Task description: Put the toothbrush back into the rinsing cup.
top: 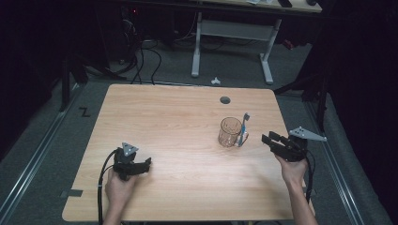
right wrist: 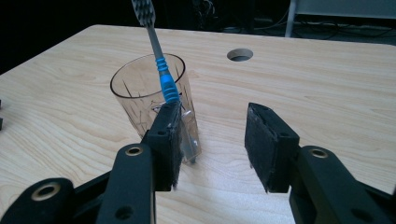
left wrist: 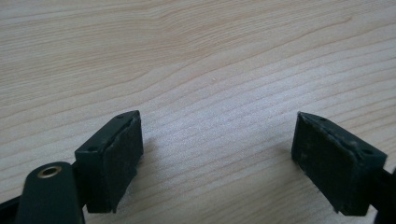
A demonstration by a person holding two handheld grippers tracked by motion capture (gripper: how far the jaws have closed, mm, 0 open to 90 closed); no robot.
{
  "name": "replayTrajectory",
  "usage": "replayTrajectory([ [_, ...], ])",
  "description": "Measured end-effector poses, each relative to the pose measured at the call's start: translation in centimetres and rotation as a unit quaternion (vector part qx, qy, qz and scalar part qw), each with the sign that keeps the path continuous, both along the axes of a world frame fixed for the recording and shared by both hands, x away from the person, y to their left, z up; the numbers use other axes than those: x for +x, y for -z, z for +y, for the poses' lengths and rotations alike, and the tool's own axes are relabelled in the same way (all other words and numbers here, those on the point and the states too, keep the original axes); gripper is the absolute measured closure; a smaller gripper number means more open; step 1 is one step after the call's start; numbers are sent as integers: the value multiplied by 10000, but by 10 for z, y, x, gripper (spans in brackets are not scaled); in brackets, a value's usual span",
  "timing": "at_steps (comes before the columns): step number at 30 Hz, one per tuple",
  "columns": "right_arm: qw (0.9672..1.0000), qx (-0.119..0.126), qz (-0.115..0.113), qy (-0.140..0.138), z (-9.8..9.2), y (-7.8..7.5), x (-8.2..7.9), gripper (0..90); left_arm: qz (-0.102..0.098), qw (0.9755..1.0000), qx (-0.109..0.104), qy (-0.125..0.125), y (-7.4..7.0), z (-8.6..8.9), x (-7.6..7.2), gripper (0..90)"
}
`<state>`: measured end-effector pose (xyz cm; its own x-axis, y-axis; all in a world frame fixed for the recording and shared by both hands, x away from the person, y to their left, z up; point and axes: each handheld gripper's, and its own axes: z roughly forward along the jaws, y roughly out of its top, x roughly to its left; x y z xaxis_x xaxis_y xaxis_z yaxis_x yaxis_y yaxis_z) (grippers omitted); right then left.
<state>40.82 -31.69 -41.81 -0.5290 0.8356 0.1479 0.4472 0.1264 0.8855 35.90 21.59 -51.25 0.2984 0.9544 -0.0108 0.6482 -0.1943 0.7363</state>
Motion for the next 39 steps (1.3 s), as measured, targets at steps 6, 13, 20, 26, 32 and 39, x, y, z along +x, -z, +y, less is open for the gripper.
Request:
replayTrajectory([
  [6, 10000, 11, -13, -12, -1, 2, -5, 566, 1, 10000, 0, -1, 0, 0, 0, 172],
  [13, 10000, -39, 53, -20, 1, 10, -6, 567, 1, 10000, 2, 0, 0, 0, 0, 172],
  [20, 9999, -67, 85, -9, 2, 15, -7, 567, 0, 10000, -1, -2, 0, 0, 0, 171],
  [26, 9999, -44, 131, 34, -1, 22, -10, 568, 0, 10000, -1, -2, 0, 0, 0, 171],
  [32, 9998, -42, 164, 68, -2, 27, -12, 568, 1, 10000, 0, -1, 0, 0, 0, 171],
  [39, 9997, -53, 200, 115, -5, 33, -14, 572, 1, 10000, 0, -1, 0, 0, 0, 171],
])
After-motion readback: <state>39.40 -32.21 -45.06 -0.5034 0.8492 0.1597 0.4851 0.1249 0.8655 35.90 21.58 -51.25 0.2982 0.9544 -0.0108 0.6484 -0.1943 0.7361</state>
